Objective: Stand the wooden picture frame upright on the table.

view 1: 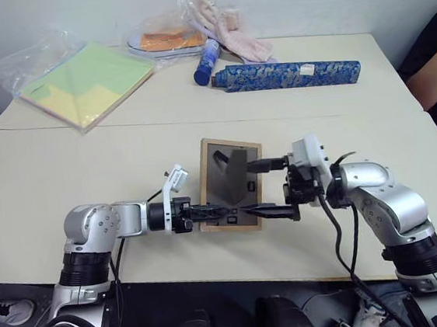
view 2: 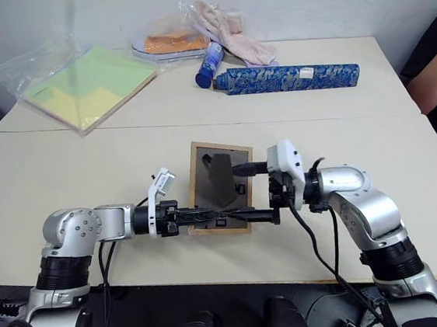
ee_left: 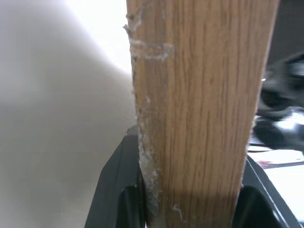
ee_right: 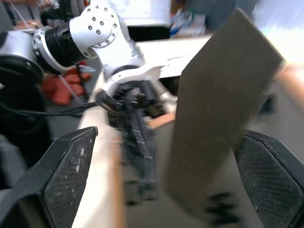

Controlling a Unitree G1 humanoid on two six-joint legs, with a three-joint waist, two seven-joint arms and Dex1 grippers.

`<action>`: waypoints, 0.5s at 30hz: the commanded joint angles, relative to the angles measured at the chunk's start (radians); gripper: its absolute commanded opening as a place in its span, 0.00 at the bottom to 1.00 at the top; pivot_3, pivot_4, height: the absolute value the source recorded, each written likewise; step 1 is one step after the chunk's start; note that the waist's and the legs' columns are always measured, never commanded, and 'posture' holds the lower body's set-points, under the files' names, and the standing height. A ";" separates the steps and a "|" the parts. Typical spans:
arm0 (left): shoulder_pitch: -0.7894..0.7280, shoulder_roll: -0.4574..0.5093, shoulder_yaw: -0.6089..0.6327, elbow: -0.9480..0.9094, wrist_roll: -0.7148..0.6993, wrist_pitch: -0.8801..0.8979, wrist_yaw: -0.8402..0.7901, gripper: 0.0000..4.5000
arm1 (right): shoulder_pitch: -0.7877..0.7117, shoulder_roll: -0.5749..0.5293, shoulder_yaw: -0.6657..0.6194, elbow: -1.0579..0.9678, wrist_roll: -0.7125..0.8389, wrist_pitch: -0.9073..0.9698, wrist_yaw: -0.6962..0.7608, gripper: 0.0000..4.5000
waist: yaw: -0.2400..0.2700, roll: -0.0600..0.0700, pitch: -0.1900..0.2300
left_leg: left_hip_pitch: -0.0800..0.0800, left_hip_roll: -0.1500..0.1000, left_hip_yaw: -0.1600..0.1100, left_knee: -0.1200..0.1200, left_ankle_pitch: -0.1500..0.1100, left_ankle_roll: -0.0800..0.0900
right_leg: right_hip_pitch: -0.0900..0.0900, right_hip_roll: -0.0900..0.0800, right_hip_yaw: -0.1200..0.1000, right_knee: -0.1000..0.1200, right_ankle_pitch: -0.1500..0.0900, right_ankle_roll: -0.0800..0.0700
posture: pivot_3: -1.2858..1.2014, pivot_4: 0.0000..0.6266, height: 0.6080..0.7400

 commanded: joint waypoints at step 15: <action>-0.202 0.295 -0.276 0.377 -0.771 0.098 0.169 0.29 | 0.002 -0.028 -0.032 0.318 -0.455 -1.097 -0.008 0.99 | -0.004 0.000 0.001 | 0.000 0.000 -0.002 0.000 0.001 -0.001 | -0.001 0.000 0.000 0.000 0.000 0.000 | 0.52 0.24 1.00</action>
